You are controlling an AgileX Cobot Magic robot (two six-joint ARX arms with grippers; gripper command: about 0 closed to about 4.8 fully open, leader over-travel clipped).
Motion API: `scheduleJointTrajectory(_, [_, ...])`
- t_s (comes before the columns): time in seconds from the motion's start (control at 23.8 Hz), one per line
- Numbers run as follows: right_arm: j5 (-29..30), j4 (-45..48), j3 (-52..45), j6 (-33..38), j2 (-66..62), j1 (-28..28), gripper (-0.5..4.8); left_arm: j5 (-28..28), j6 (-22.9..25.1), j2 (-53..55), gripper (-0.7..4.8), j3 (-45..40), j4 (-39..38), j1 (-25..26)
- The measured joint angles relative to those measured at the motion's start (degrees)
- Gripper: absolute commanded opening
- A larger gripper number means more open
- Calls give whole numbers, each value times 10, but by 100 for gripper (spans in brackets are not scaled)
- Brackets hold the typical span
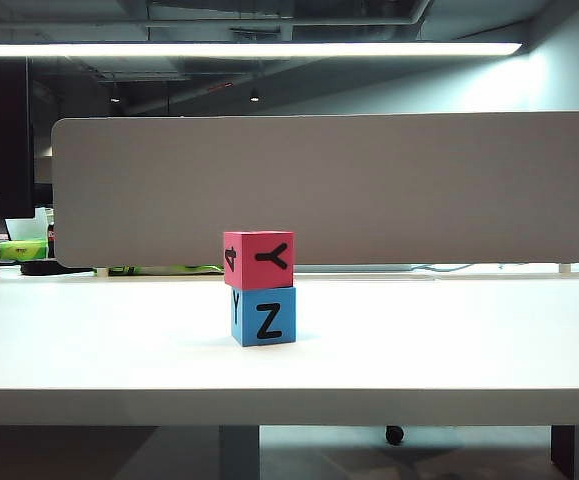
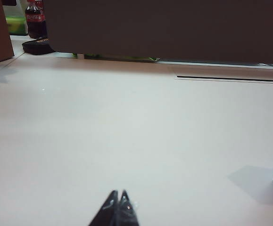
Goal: Stack the letter block on the right onto the letter block on the left.
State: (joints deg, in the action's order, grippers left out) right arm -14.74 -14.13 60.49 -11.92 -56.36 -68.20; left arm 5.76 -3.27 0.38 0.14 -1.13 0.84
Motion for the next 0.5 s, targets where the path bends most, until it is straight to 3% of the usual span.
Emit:
scheduleJointTrajectory(0.13, [14, 44, -51, 0, -12, 0, 5, 0, 0, 0, -5, 0, 0, 0])
scheduleJointTrajectory(0.5, [15, 11, -81, 0, -106, -3, 4, -7, 11, 0, -5, 0, -6, 0])
